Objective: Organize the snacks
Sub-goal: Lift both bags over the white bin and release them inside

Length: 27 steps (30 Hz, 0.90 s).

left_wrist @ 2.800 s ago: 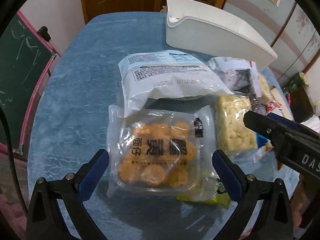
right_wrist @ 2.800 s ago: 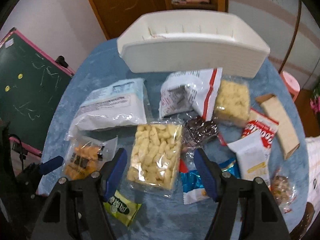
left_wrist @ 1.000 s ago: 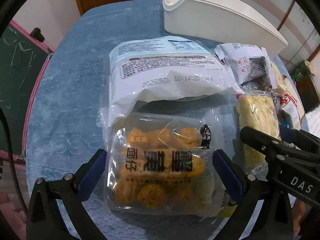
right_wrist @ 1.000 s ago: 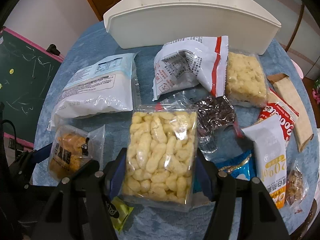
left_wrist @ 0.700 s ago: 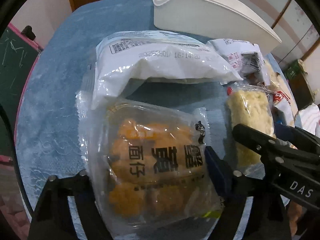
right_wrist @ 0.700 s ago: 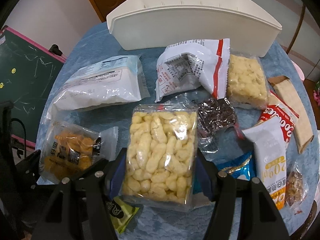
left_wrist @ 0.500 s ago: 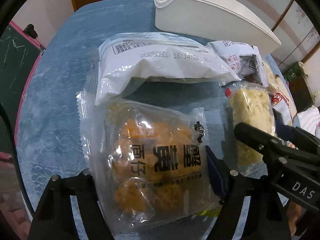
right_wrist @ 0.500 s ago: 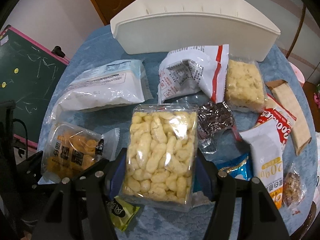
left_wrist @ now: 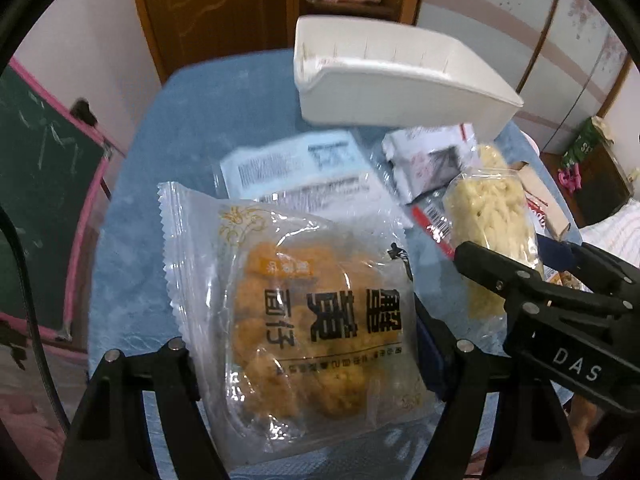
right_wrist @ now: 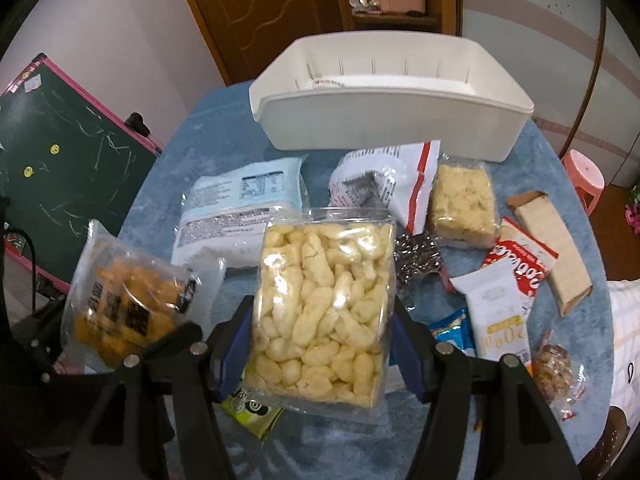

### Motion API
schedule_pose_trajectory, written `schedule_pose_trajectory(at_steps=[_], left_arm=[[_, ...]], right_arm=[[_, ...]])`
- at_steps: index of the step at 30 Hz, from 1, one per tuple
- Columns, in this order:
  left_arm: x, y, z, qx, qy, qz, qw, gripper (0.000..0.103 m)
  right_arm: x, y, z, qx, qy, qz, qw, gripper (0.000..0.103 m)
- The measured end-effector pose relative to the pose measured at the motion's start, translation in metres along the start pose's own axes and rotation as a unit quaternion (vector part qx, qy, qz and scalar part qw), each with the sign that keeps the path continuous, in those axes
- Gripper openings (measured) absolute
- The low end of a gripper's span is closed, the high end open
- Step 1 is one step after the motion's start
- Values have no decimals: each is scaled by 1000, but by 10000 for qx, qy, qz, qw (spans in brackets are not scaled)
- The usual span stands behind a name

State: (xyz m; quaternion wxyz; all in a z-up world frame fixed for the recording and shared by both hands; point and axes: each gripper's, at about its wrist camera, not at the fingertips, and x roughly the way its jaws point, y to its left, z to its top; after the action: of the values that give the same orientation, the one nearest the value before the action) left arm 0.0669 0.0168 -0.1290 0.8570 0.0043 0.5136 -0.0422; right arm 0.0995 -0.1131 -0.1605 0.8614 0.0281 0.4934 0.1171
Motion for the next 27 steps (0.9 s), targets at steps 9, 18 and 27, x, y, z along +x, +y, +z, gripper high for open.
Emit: schedule_pose_trajectory(at_steps=[9, 18, 27], left_arm=[[-37, -5, 17, 127, -470, -38, 9988, 77], [-74, -5, 73, 260, -1107, 114, 9934, 78], [-96, -27, 134, 417, -1778, 103, 9831, 78]], right_arm=[[-50, -6, 16, -18, -608, -17, 9981, 64], [-88, -27, 52, 34, -1187, -288, 9925, 64], [-110, -48, 104, 1, -1715, -738, 9824, 64]])
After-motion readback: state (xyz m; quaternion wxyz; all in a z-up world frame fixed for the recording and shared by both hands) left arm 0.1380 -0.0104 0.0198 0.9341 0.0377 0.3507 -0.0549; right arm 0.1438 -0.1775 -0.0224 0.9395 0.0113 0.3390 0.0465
